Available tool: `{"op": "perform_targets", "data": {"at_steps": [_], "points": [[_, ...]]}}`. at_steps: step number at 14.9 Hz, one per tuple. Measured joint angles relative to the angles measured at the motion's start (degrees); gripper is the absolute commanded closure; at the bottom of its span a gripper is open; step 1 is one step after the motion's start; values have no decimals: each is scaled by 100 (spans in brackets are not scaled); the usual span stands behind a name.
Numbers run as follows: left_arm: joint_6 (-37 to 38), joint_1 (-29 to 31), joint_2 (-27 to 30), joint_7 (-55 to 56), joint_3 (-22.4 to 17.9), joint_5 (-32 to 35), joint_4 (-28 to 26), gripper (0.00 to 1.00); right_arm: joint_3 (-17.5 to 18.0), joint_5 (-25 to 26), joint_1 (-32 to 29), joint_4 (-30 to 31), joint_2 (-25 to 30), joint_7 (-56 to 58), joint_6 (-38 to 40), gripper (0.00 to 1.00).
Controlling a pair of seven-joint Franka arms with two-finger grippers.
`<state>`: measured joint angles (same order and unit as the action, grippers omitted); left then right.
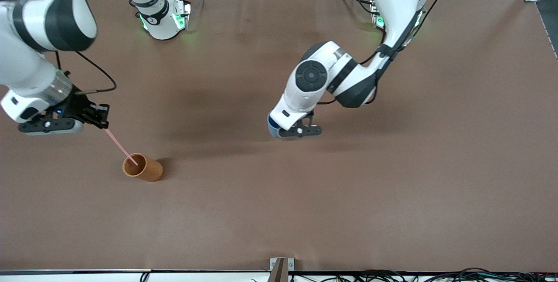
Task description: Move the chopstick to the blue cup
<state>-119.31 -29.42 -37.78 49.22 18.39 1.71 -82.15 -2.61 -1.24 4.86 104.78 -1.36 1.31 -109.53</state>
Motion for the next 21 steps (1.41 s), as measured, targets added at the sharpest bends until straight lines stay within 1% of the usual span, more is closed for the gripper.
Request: {"op": "perform_targets", "data": {"at_steps": [3,5,6,7,9,10,11,12,15,17,19,21], "points": [[-34,-392,-319,72,-253,0,196,99,-4,0,-1,-789,-1,-92,1066,97],[-35,-493,-488,72,-316,0,271,97,1,2,1,-1308,-13,-113,1733,98],[-35,-514,-540,72,-318,0,287,88,7,2,3,-1517,-35,-119,1967,99],[-36,-535,-575,72,-318,0,302,75,15,-3,6,-1676,-71,-142,2113,99],[-35,-557,-601,72,-319,0,317,62,32,-31,71,-1817,-149,-421,2194,99],[-35,-558,-615,72,-321,0,318,43,42,-47,187,-1845,-191,-673,2194,99],[-35,-559,-632,72,-323,0,319,12,50,-54,377,-1867,-232,-991,2194,99],[-35,-559,-641,72,-326,0,323,0,61,-57,612,-1877,-262,-1366,2190,99],[-26,-556,-590,72,-330,0,454,0,92,-61,1380,-1943,-374,-2615,2161,99],[137,-530,-375,72,-351,1,589,0,101,-93,1846,-2141,-573,-3418,2135,99],[507,-418,58,72,-437,11,672,0,107,-197,2267,-2408,-858,-4179,2110,99],[959,-45,644,7,-484,39,718,0,112,-254,2713,-2577,-1142,-4862,1894,99]]}}
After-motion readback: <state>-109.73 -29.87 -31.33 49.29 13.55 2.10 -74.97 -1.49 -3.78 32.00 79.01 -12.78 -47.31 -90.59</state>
